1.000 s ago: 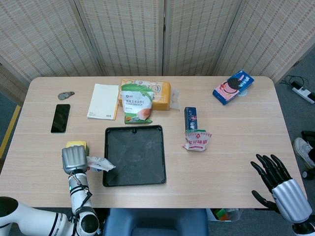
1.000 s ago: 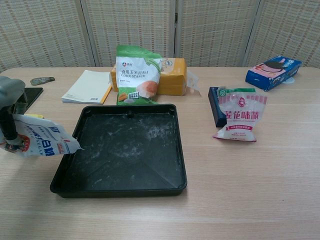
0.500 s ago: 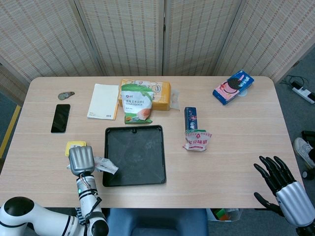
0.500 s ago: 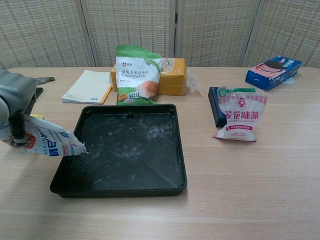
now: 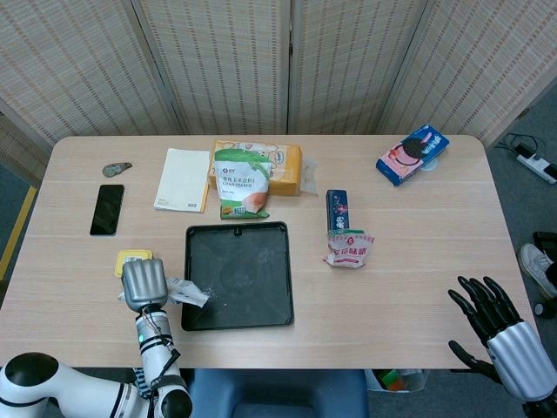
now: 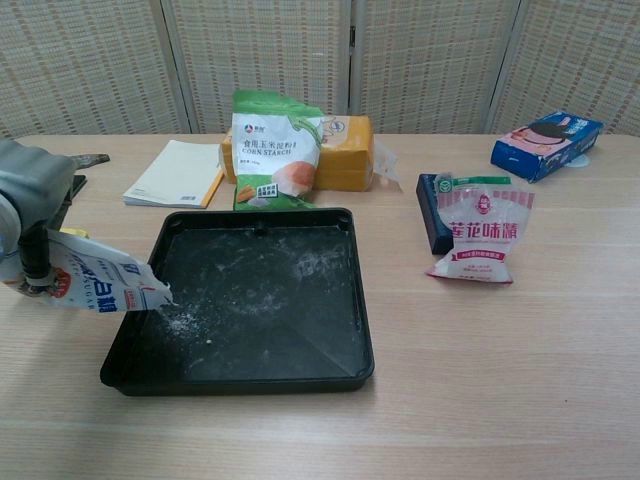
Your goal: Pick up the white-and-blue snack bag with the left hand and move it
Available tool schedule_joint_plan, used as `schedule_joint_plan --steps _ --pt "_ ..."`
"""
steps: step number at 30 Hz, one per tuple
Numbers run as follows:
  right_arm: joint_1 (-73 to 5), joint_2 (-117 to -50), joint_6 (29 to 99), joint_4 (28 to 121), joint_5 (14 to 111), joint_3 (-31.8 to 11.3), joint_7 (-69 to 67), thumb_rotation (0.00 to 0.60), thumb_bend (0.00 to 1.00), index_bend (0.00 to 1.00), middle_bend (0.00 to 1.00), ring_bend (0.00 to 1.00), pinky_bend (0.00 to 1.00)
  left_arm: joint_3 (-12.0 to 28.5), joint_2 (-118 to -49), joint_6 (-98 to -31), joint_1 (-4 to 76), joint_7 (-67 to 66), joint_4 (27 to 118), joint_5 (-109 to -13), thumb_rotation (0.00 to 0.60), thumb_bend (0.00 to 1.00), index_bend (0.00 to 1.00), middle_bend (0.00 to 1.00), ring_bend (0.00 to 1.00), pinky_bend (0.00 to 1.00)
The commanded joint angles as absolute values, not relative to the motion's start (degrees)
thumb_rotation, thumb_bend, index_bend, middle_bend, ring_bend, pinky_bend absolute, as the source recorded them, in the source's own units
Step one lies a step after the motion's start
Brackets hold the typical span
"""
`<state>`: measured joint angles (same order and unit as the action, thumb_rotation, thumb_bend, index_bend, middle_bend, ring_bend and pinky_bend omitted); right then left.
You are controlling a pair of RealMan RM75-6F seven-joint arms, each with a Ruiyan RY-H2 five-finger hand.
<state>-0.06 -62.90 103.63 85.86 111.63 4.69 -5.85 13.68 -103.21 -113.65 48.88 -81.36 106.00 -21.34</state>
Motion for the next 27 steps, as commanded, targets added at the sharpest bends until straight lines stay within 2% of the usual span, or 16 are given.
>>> schedule_joint_plan --steps 1,5,12,18,24,27 --pt "-0.01 -62.87 103.74 85.78 111.49 4.63 -6.01 0.6 0.26 0.0 0.0 0.0 0.0 15.98 -101.18 -112.03 46.79 -78.41 109.6 -21.1 0.6 0.17 0.91 0.96 1.0 1.0" --pt "-0.03 -62.94 103.56 85.8 111.23 4.54 -6.03 0.6 0.26 0.0 0.0 0.0 0.0 20.65 -95.47 -105.06 41.25 -68.66 116.46 -19.24 0.6 0.17 0.92 0.98 1.0 1.0" --pt "-0.21 -63.38 102.17 86.34 110.93 4.54 -4.41 0.6 0.26 0.0 0.0 0.0 0.0 27.03 -81.22 -82.7 31.86 -50.8 121.61 -14.0 0.6 0.17 0.93 0.99 1.0 1.0" --pt "-0.65 -63.72 100.45 86.94 110.36 4.43 -3.03 0.6 0.26 0.0 0.0 0.0 0.0 27.4 -71.04 -64.78 26.82 -38.42 119.33 -15.9 0.6 0.17 0.93 0.99 1.0 1.0" --pt "-0.95 -64.13 99.04 87.47 109.73 4.31 -1.74 0.6 0.26 0.0 0.0 0.0 0.0 26.07 -62.46 -47.9 23.55 -27.2 114.1 -17.84 0.6 0.17 0.94 0.99 1.0 1.0" --pt "-1.24 -64.3 98.02 87.81 109.31 4.22 -1.0 0.6 0.26 0.0 0.0 0.0 0.0 25.45 -60.24 -40.98 22.56 -22.04 110.77 -19.58 0.6 0.17 0.94 0.99 1.0 1.0"
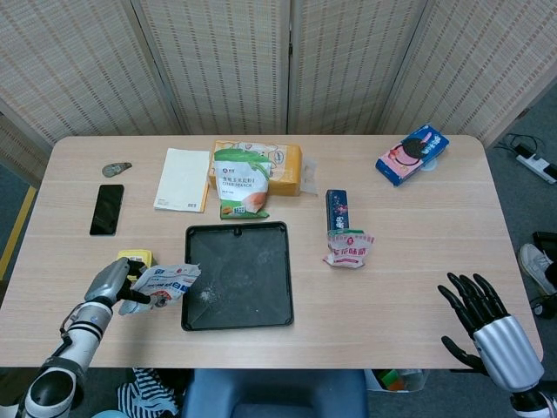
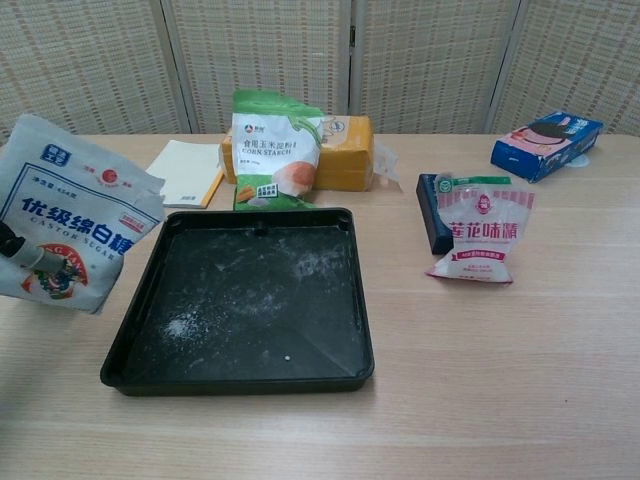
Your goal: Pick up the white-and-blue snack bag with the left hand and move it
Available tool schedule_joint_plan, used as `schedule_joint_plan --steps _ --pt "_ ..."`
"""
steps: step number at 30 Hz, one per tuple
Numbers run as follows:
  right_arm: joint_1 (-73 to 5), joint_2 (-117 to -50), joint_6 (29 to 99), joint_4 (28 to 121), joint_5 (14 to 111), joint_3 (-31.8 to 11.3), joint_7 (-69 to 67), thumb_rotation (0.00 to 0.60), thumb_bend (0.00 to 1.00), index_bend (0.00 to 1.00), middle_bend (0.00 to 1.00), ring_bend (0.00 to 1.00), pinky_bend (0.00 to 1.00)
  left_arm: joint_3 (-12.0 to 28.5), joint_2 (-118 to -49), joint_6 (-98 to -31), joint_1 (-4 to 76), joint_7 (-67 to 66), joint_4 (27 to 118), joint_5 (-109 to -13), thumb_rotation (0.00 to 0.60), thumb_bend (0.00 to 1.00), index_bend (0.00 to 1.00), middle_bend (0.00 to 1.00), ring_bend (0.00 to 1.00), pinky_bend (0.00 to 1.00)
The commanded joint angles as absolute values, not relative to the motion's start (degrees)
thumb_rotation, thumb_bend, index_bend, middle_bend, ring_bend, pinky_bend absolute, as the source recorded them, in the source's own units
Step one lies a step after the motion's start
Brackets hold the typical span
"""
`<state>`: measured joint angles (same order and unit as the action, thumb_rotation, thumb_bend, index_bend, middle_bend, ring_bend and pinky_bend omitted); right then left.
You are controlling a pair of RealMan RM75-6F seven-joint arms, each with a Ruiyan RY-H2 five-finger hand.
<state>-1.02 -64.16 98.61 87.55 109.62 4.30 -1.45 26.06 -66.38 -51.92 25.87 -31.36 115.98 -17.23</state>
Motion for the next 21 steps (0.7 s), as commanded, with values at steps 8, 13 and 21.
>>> schedule_joint_plan --steps 8,13,21 --pt "-1.31 -64.61 97.26 88.32 108.55 4.03 0.1 0.6 0.26 0.0 0.0 0.0 0.0 24.25 -60.45 -29.54 19.92 -8.72 100.66 -30.57 0.6 0.16 0.94 0.99 1.0 1.0" --pt "-1.44 -64.85 96.72 88.51 108.11 3.88 0.71 0.6 0.26 0.0 0.0 0.0 0.0 24.48 -63.21 -25.4 18.85 -1.58 94.64 -38.63 0.6 0.16 0.95 0.99 1.0 1.0" --pt "-1.6 -64.94 96.23 88.66 107.83 3.85 1.02 0.6 0.26 0.0 0.0 0.0 0.0 23.87 -66.87 -24.32 18.4 6.75 90.29 -47.56 0.6 0.16 0.91 0.98 1.0 1.0"
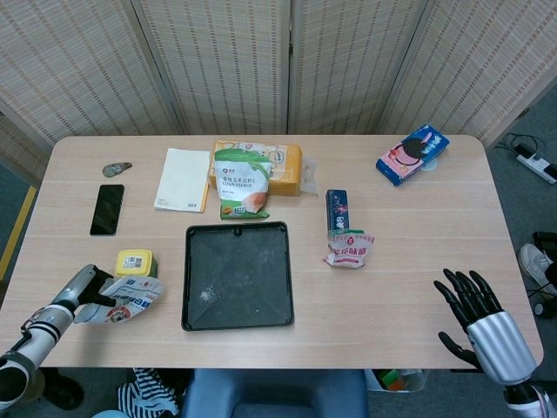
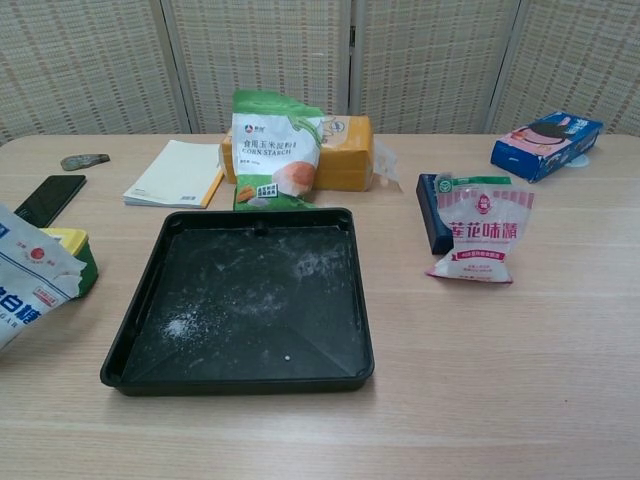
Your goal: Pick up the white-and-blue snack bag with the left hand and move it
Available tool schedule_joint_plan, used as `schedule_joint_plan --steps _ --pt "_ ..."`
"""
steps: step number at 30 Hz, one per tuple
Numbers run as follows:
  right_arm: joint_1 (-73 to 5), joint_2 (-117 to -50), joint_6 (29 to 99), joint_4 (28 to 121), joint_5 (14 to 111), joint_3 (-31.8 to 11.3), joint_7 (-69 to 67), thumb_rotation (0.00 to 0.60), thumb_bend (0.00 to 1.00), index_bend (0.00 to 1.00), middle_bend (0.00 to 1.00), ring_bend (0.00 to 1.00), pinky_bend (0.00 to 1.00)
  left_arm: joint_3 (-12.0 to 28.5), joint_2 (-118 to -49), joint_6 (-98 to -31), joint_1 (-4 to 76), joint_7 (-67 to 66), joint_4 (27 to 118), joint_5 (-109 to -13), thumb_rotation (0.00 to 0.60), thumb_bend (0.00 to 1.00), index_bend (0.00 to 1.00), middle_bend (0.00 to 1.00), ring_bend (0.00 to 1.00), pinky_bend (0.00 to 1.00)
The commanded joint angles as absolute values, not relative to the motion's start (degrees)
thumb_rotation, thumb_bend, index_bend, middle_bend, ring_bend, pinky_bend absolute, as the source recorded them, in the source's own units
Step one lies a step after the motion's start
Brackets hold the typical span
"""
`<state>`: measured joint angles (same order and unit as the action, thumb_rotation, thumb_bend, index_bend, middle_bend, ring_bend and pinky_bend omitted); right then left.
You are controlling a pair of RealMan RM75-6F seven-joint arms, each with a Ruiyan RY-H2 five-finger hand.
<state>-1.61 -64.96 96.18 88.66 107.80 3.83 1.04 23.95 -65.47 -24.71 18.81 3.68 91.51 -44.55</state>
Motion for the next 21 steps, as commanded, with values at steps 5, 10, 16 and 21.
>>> schedule_joint_plan --steps 5,10,16,21 --pt "-1.53 -64.84 96.57 88.56 107.9 3.85 0.79 0.6 0.26 0.0 0.0 0.0 0.0 23.65 -65.72 -26.33 17.55 9.68 91.51 -53.28 0.6 0.15 0.62 0.7 0.99 1.0" --pt "-1.54 -64.88 96.47 88.55 108.09 4.0 0.98 0.6 0.26 0.0 0.0 0.0 0.0 23.65 -63.06 -27.94 16.37 13.62 94.32 -59.07 0.6 0.15 0.47 0.46 0.92 0.96" --pt "-1.41 -64.89 96.81 88.57 108.24 4.04 1.04 0.6 0.26 0.0 0.0 0.0 0.0 24.15 -58.19 -31.66 14.03 19.66 98.55 -66.1 0.6 0.15 0.36 0.3 0.83 0.87" --pt "-1.43 -64.82 96.78 88.51 108.03 3.99 0.85 0.6 0.26 0.0 0.0 0.0 0.0 24.16 -53.51 -42.21 9.42 24.5 103.44 -74.39 0.6 0.15 0.36 0.3 0.82 0.86"
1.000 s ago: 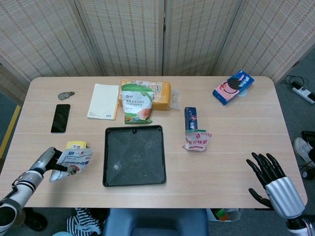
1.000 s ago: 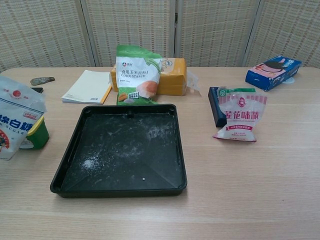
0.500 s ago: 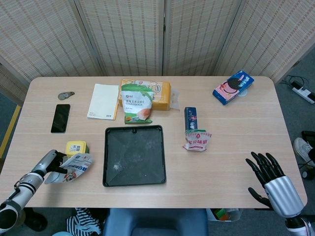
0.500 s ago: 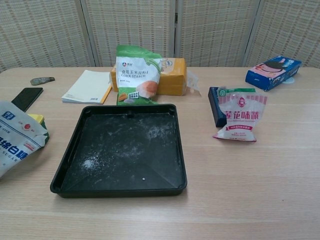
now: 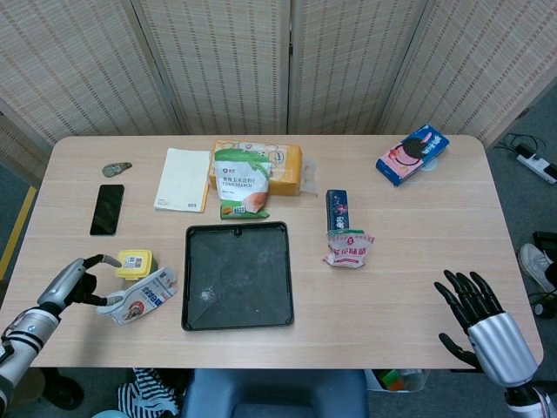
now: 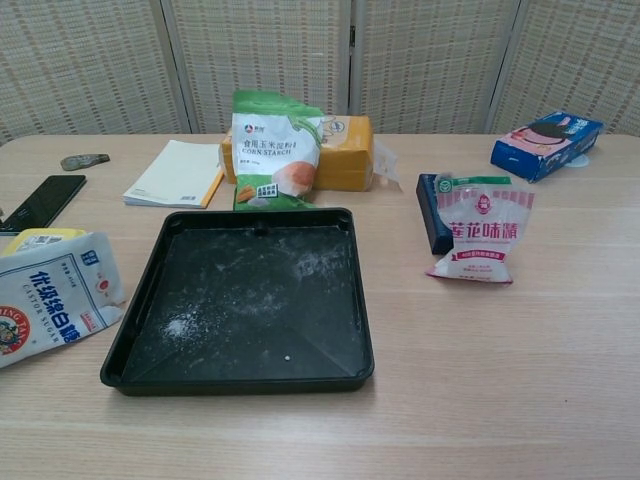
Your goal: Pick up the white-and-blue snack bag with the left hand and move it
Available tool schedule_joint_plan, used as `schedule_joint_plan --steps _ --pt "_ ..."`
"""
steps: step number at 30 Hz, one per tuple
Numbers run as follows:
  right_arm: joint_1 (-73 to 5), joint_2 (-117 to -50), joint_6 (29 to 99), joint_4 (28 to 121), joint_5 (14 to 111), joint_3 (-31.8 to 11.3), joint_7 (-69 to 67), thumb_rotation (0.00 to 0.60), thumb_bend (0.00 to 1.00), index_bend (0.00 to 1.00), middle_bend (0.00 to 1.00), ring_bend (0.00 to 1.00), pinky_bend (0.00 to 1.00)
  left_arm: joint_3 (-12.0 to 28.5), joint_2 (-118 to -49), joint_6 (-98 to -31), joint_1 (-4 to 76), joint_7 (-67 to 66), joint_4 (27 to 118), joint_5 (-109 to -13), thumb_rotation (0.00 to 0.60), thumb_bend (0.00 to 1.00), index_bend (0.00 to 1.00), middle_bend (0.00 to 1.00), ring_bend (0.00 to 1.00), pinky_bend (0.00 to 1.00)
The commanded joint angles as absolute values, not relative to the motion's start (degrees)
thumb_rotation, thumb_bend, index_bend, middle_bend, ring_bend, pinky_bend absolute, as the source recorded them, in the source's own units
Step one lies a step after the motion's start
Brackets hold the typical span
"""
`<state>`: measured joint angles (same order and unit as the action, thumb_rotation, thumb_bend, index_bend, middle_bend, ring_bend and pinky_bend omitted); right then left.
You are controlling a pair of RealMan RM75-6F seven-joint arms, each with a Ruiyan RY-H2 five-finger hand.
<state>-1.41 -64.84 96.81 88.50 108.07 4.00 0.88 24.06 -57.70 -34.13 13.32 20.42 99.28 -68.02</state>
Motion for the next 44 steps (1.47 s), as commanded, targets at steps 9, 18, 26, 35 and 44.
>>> schedule_joint_plan --steps 9,18,26,35,44 --pt "-1.61 -64.96 96.05 88.71 107.47 3.85 1.3 0.6 0.26 0.0 0.0 0.0 0.0 20.68 -46.26 -62.42 0.67 30.37 106.48 -86.07 0.6 0.16 0.36 0.3 0.71 0.77" --pt "-2.2 -65.22 94.15 89.3 105.87 3.38 2.11 0.6 0.26 0.0 0.0 0.0 0.0 13.03 -55.57 -81.85 -5.66 20.1 94.64 -93.39 0.6 0.16 0.26 0.19 0.13 0.28" --pt "-2.38 -64.89 93.43 89.61 101.63 1.47 1.04 0.6 0.26 0.0 0.0 0.0 0.0 6.98 -63.64 -83.5 -6.99 11.22 85.76 -91.97 0.6 0.15 0.05 0.0 0.0 0.01" --pt "-1.83 -65.83 92.28 90.96 91.97 -2.91 6.66 0.6 0.26 0.0 0.0 0.0 0.0 6.59 -70.07 -88.75 -8.24 -4.43 82.8 -88.11 0.6 0.14 0.0 0.0 0.0 0.0" --pt "-1.42 -65.65 92.77 91.61 94.61 -1.47 7.02 0.6 0.26 0.0 0.0 0.0 0.0 5.13 -71.57 -93.54 -8.43 -9.3 82.48 -90.34 0.6 0.14 0.0 0.0 0.0 0.0"
